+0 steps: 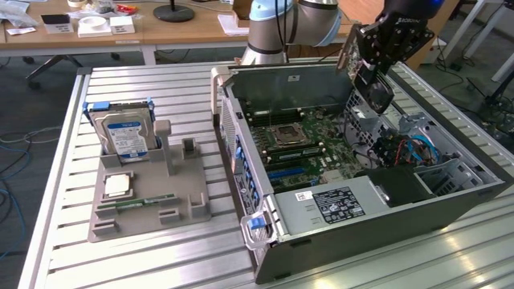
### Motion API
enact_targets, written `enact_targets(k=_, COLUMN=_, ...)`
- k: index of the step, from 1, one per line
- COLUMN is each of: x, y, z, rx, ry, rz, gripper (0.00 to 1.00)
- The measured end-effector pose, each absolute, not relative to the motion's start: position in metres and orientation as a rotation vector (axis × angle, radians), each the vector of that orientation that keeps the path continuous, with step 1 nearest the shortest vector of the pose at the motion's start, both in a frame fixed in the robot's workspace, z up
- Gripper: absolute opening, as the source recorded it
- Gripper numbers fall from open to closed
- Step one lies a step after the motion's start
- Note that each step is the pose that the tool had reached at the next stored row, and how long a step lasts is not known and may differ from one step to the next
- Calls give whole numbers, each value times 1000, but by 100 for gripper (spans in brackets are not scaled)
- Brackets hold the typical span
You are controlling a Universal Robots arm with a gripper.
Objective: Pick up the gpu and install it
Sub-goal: 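Pick up the gpu and move the gpu toward the slot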
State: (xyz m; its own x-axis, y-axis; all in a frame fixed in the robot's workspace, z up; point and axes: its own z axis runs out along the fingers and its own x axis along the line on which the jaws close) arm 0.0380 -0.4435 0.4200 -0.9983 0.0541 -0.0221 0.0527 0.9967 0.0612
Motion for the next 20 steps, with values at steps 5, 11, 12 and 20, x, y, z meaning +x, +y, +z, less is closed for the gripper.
enact_targets(k=5, x=39, y=-443, z=420, rx=83, ry=3115, rz=95, gripper=27)
enact_targets(k=11, x=49, y=-443, z=420, rx=83, ry=3115, rz=95, gripper=27)
enact_targets(k=12, x=51, y=-443, z=420, rx=83, ry=3115, rz=95, gripper=27)
enact_targets(k=20, x=52, y=-444, z=420, rx=83, ry=3115, rz=94, gripper=27)
